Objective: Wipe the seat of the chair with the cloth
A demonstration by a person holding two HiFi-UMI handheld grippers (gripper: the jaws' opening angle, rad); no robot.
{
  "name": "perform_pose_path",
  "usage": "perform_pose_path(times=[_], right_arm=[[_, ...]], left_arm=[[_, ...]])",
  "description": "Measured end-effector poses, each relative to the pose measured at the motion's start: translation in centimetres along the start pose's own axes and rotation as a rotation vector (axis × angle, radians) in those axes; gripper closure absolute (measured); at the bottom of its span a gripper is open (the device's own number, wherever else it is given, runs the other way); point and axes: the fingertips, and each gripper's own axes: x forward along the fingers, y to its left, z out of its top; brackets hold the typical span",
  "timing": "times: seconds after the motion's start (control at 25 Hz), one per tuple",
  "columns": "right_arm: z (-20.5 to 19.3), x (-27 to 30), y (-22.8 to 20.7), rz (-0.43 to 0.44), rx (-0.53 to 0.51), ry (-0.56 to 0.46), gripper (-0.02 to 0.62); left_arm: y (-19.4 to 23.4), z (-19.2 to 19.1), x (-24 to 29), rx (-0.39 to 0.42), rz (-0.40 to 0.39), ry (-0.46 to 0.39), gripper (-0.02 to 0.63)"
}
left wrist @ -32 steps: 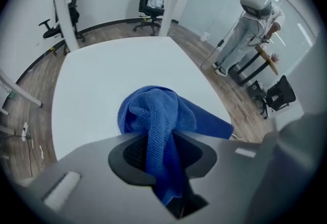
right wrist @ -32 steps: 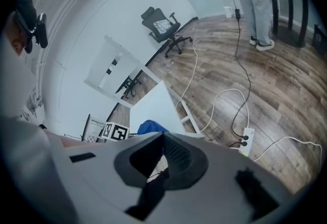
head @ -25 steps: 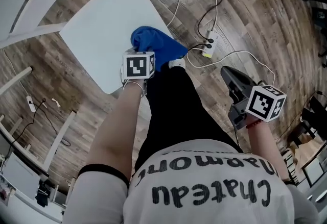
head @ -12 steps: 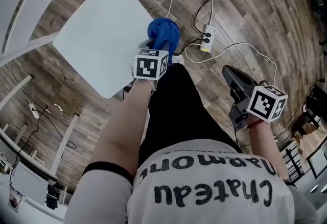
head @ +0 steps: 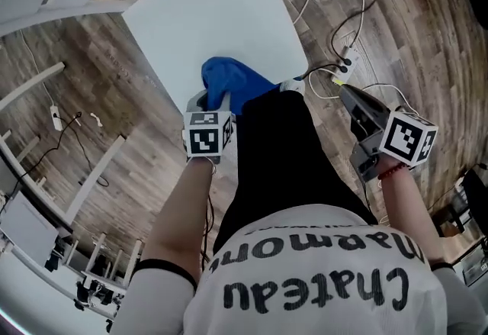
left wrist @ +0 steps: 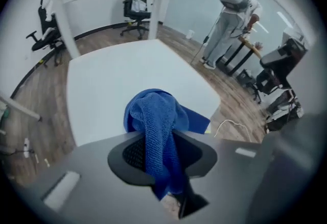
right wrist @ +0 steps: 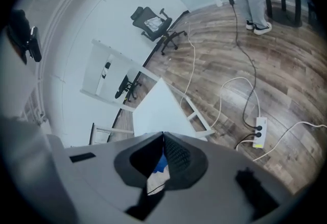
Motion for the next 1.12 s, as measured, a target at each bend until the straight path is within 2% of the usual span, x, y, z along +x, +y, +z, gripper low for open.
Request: perform_pose_path(times=[0.16,0.24,0.32,0.4,0.52,0.68,0.76,0.88,1.0,1.12], right_arm=[[0.0,2.8,3.3,0.027,-0.116,0.069,0.581],[-0.2,3.7,4.1,0.030,-0.148,0.098,0.581],[-0.4,4.2,4.5,0.034,-0.151,0.114,0.581],[-0.5,4.6,4.9,0.035,-0.157,0.130,0.581],[-0.7,4.8,4.9,0.023,-0.159,0.137,0.581],[-1.2,4.6,4.0,0.007,-0.126,0.112,0.581],[-1.5,4.2,3.5,0.001,-0.111,0.096,0.581],[-2.1,3.0,2.7,-0.012,-0.090,0.075,0.580],[-1.9,1.4,1.8,-0.029,-0.058,0.031,0.580],[-1.4,-0.5,0.6,-0.056,-0.024,-0.035,0.581]], left_arm=[[8.8,-6.0,-3.3,-0.139,0.193,0.084,0.495],[11.2,-7.7,-4.1,-0.193,0.247,0.105,0.495],[12.2,-8.5,-4.1,-0.220,0.268,0.118,0.495],[12.0,-8.6,-3.5,-0.227,0.266,0.120,0.495],[10.8,-8.3,-2.3,-0.188,0.263,0.110,0.495],[9.1,-7.6,-1.3,-0.168,0.253,0.062,0.495],[7.5,-6.7,-0.6,-0.152,0.215,0.045,0.494],[4.3,-4.2,0.7,-0.102,0.117,0.017,0.492],[2.6,-1.9,1.8,-0.079,0.085,0.007,0.489],[0.9,-0.2,2.8,0.007,0.060,0.001,0.486]])
